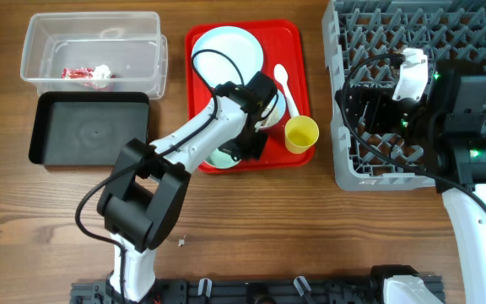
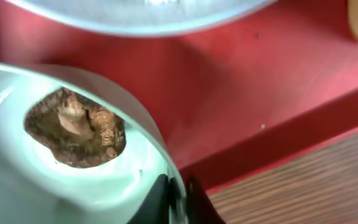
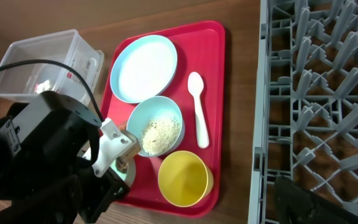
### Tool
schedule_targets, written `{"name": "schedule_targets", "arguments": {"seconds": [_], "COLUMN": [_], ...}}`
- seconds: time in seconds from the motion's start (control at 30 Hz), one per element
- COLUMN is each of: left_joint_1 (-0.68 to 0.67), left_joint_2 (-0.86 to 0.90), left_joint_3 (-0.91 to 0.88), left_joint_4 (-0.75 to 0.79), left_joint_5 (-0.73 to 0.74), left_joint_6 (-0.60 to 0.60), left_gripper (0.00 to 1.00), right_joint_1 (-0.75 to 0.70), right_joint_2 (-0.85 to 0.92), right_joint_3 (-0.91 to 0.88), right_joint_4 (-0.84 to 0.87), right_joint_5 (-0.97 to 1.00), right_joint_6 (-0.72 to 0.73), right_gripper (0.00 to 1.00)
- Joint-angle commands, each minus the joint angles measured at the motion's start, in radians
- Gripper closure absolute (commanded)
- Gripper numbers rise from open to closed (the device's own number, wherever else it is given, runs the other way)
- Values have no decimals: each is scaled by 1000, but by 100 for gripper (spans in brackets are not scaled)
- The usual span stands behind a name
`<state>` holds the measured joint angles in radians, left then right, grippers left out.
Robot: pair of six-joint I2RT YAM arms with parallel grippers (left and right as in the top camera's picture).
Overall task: Sort waste into correct bins and load items into the dishwasher rack
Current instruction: 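Move the left gripper to the green bowl and grasp its rim, then tip the green bowl over the black tray to dump the mushroom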
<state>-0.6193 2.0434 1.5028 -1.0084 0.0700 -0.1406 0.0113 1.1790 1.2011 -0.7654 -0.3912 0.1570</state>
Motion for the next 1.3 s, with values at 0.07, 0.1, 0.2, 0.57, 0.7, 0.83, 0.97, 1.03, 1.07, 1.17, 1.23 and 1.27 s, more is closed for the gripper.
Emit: {"name": "schedule_targets", "arguments": {"seconds": [0.07, 0.1, 0.2, 0.57, 0.7, 0.83, 0.97, 1.03, 1.07, 1.17, 1.23, 1.27], "left_joint_1": [2, 5, 25, 236, 362, 530, 740, 834, 882, 1013, 1138, 1170], "left_joint_2": [-2, -2, -18, -212, -270, -279, -276, -276, -276, -276, -274, -273], "left_joint_3": [-6, -6, -5, 62, 62, 61, 47, 35, 29, -7, -66, -87], "left_joint_4": [-1, -2, -9, -50, -72, -100, -99, -98, -98, -90, -70, -60], "left_joint_5": [-13, -21, -29, 109, 145, 213, 420, 513, 557, 696, 862, 909], "left_joint_6": [-10, -19, -63, -84, -79, -60, 49, 98, 125, 201, 268, 286], "left_gripper": [96, 96, 96, 96, 96, 96, 96, 96, 96, 96, 96, 96], "right_joint_1": [4, 4, 4, 4, 4, 4, 4, 4, 4, 4, 4, 4], "right_joint_2": [9, 9, 9, 9, 9, 9, 9, 9, 9, 9, 9, 9], "right_joint_3": [18, 18, 18, 18, 18, 18, 18, 18, 18, 18, 18, 18], "right_joint_4": [5, 5, 4, 17, 16, 16, 13, 13, 13, 14, 13, 13], "right_joint_5": [11, 11, 11, 11, 11, 10, 10, 10, 10, 10, 10, 10], "right_joint_6": [3, 3, 2, 3, 3, 4, 3, 3, 4, 3, 3, 3], "right_gripper": [0, 0, 0, 0, 0, 0, 0, 0, 0, 0, 0, 0]}}
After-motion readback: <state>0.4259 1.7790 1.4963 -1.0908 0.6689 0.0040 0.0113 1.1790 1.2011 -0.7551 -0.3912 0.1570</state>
